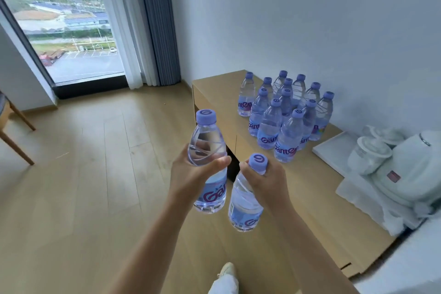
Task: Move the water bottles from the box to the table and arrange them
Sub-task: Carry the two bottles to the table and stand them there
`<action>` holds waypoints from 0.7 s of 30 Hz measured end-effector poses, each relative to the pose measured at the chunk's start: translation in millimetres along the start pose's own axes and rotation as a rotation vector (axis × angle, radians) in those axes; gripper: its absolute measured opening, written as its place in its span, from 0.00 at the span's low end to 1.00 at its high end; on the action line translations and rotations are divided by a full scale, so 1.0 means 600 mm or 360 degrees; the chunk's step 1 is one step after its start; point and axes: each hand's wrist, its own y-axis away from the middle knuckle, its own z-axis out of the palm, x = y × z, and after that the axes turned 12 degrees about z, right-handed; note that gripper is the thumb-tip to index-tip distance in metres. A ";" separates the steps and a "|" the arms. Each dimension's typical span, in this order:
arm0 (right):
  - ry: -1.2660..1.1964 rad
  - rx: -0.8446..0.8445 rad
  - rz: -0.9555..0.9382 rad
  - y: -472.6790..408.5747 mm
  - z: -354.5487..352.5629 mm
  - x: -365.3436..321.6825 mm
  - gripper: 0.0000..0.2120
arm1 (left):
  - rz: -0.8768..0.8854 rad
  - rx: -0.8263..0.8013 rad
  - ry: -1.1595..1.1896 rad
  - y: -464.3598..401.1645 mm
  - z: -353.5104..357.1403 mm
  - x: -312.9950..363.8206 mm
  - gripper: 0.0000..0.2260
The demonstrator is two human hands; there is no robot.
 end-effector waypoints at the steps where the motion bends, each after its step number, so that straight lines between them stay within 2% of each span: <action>1: 0.0001 0.0003 0.0004 -0.028 0.009 0.001 0.11 | -0.0005 -0.0004 0.0007 -0.029 0.005 -0.008 0.19; 9: -0.0137 0.0026 -0.0099 -0.324 0.061 -0.032 0.16 | 0.0111 -0.0067 -0.0011 -0.326 0.066 -0.059 0.26; 12: -0.0217 0.0048 -0.0180 -0.414 0.072 -0.068 0.16 | 0.0181 -0.0036 0.0015 -0.421 0.081 -0.062 0.24; 16: -0.0230 0.0159 -0.0241 -0.527 0.075 -0.120 0.14 | 0.0248 -0.0072 0.0012 -0.548 0.094 -0.057 0.26; 19: -0.0222 0.0282 -0.0302 -0.626 0.074 -0.146 0.17 | 0.0308 -0.0129 0.0051 -0.652 0.115 -0.064 0.24; 21: -0.0211 0.0355 -0.0329 -0.677 0.067 -0.157 0.16 | 0.0300 -0.0124 0.0081 -0.709 0.132 -0.072 0.25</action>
